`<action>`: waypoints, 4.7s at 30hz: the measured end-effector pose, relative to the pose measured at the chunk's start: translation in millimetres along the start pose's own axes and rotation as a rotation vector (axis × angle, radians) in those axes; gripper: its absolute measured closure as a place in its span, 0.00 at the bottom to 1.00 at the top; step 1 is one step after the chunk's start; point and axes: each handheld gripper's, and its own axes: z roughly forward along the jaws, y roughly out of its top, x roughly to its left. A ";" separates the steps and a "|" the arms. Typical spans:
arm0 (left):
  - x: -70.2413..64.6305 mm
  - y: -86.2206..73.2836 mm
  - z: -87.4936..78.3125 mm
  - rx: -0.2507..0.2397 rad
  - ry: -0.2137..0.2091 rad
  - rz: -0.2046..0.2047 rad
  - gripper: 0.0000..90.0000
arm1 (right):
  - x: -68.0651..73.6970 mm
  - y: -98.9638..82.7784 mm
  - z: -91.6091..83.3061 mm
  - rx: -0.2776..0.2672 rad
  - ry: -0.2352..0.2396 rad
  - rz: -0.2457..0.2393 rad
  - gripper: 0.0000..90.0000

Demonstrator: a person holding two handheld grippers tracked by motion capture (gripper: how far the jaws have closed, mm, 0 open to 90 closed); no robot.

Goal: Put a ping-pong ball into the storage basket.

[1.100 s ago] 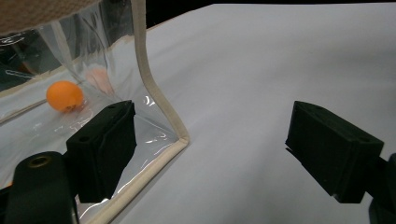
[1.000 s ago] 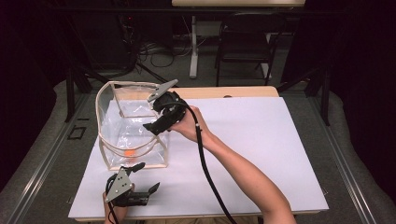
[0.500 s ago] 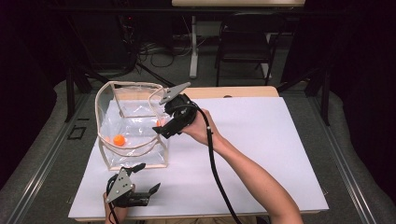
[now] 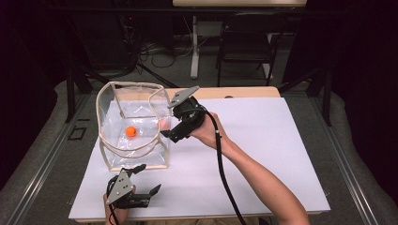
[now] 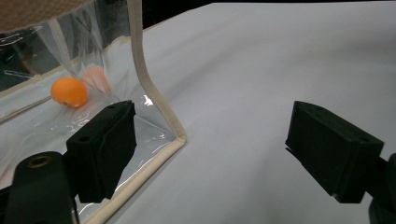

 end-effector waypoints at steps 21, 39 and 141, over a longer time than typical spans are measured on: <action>-0.2 0.5 0.8 0.000 -0.002 0.000 0.17 | 2.1 -32.0 -4.8 0.035 -0.014 0.007 0.03; -0.7 0.7 1.4 -0.003 -0.002 0.002 0.17 | 7.6 -57.2 -5.7 0.061 -0.012 0.002 0.02; -2.9 1.4 3.6 0.011 0.005 0.004 0.17 | 30.4 -248.5 -78.9 0.132 -0.153 0.165 0.02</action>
